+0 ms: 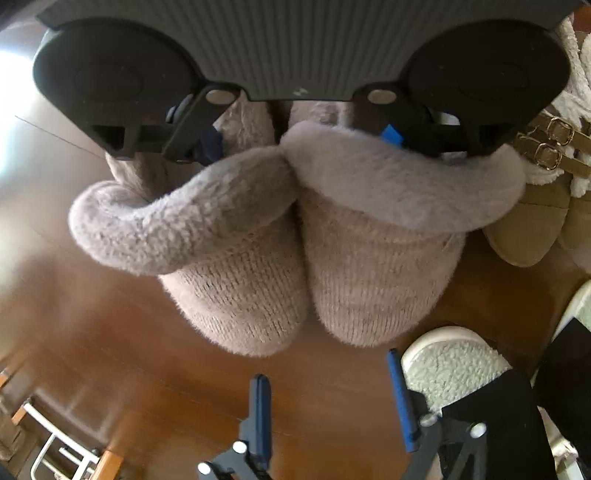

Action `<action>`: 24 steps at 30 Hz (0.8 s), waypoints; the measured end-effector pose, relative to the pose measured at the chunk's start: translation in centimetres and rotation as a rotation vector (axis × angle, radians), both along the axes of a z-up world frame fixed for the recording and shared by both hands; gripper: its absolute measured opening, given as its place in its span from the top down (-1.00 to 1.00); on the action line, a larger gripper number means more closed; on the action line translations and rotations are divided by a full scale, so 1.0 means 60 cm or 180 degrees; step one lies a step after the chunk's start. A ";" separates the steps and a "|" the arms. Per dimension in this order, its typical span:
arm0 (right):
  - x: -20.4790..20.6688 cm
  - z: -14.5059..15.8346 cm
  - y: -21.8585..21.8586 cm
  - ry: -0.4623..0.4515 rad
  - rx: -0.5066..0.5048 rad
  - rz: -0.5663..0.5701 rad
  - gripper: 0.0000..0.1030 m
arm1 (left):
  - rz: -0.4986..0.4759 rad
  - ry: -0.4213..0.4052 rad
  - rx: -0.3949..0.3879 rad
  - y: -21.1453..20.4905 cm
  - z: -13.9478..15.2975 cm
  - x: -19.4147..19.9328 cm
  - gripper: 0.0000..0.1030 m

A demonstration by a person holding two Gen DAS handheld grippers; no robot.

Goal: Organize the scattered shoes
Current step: 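Close the right tool on the collars of both taupe slippers, then lift the taupe slippers off the floor with the right tool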

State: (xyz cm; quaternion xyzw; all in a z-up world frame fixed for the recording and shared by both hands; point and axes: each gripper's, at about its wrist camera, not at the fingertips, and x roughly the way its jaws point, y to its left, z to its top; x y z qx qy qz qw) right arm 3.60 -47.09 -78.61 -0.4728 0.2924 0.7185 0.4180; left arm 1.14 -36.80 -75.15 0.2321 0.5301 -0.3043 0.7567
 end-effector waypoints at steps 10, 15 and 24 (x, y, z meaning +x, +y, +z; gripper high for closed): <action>-0.026 -0.029 0.024 0.0046 0.0115 -0.0021 0.32 | 0.0176 0.0049 0.0032 0.023 -0.018 -0.015 -0.48; -0.034 0.007 0.029 -0.0035 0.0257 -0.0131 0.36 | 0.0215 -0.0001 0.0082 0.035 0.007 -0.032 -0.48; -0.030 0.156 0.018 -0.0114 0.0297 -0.0288 0.36 | 0.0316 -0.0146 0.0125 0.053 0.134 -0.043 -0.47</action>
